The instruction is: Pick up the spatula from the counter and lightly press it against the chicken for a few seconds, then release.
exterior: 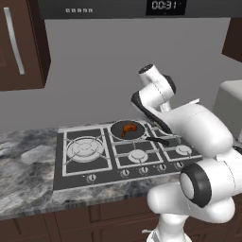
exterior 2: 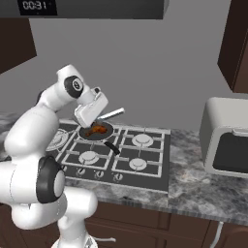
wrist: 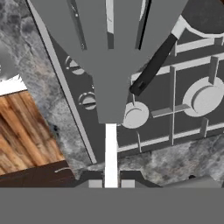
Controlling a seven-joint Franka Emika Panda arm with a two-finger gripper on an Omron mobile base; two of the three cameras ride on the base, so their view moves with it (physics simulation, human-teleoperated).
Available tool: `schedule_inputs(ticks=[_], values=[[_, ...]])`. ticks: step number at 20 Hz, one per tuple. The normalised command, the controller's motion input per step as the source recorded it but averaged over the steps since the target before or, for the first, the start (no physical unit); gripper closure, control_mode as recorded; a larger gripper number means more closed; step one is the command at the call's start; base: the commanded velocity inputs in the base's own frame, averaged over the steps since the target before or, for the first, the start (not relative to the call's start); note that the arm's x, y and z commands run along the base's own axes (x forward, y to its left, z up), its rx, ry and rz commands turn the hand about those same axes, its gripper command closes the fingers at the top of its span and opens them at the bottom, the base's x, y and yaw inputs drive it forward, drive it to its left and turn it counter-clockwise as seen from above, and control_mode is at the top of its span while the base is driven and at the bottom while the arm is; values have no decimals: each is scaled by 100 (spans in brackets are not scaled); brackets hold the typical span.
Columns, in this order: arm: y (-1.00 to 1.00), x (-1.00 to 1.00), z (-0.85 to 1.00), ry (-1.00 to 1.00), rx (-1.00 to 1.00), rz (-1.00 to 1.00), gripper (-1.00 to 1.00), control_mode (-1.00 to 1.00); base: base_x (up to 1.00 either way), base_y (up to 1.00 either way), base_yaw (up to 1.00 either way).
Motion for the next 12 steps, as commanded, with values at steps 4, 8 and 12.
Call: schedule_inputs(ticks=[4,8,12], values=[[0,2,-19,2,-26,0,100,-100,0,0,0],[1,10,-12,3,-22,0,100,-100,0,0,0],[5,20,0,5,-12,0,100,-100,0,0,0]])
